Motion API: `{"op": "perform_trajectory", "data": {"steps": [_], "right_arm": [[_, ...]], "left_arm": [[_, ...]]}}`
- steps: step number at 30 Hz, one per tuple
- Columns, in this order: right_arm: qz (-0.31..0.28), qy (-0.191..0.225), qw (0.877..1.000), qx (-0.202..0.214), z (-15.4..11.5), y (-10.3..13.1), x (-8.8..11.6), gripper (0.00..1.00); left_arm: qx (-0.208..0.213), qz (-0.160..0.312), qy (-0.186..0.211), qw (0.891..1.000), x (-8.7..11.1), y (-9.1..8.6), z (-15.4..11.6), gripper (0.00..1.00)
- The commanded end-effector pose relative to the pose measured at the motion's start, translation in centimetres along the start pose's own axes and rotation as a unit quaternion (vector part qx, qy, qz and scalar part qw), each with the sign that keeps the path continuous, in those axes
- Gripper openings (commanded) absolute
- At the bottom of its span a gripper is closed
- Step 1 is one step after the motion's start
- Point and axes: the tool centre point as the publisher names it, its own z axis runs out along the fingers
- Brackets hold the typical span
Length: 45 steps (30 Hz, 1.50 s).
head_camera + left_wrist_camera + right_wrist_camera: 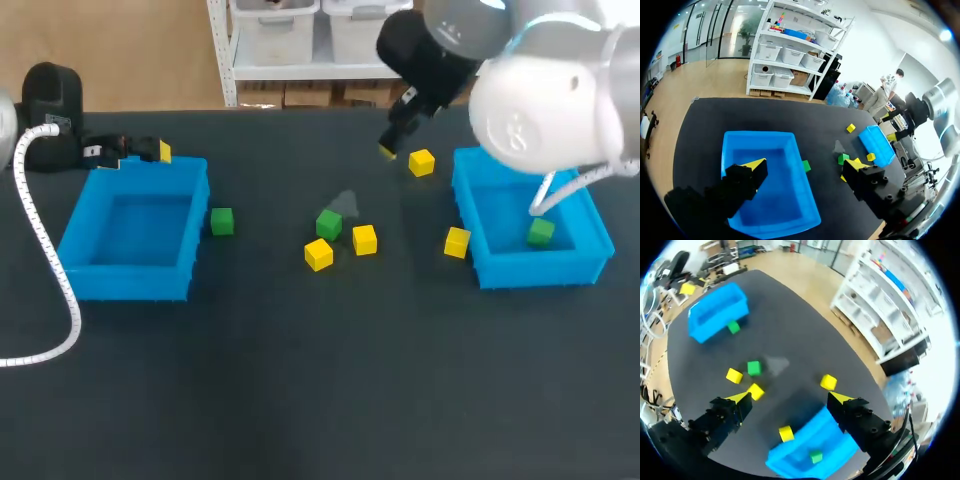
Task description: Put the green cubes in the right bin and the yellow cubes in the left bin.
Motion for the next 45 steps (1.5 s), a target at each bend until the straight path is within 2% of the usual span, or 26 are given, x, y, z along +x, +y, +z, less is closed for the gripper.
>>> {"op": "perform_trajectory", "data": {"steps": [1, 6, 9, 16, 23, 31, 45], "right_arm": [[-0.01, -0.075, 0.997, -0.006, 1.9, 1.4, -0.4, 1.0], [-0.03, -0.067, 0.997, -0.026, 4.0, 3.6, -1.3, 1.0], [-0.036, -0.047, 0.998, -0.026, 5.8, 4.7, -2.0, 1.0], [-0.044, -0.033, 0.998, -0.037, 8.1, 6.9, -3.3, 1.0], [-0.028, -0.007, 0.999, -0.018, 9.9, 7.2, -3.2, 1.0], [-0.011, 0.014, 1.0, -0.005, 11.5, 7.2, -2.2, 1.0], [-0.004, 0.037, 0.999, -0.006, 13.4, 7.2, -1.5, 1.0]], "left_arm": [[0.004, 0.001, -0.002, 1.0, 0.1, 0.1, 0.0, 1.0], [0.004, 0.001, -0.002, 1.0, 0.1, 0.1, 0.0, 1.0], [0.004, 0.001, -0.002, 1.0, 0.1, 0.1, 0.0, 1.0], [0.004, 0.001, -0.002, 1.0, 0.1, 0.1, 0.0, 1.0], [0.004, 0.001, -0.002, 1.0, 0.1, 0.1, 0.0, 1.0], [0.004, 0.001, -0.002, 1.0, 0.1, 0.1, 0.0, 1.0], [0.004, 0.001, -0.002, 1.0, 0.1, 0.1, 0.0, 1.0]]}}
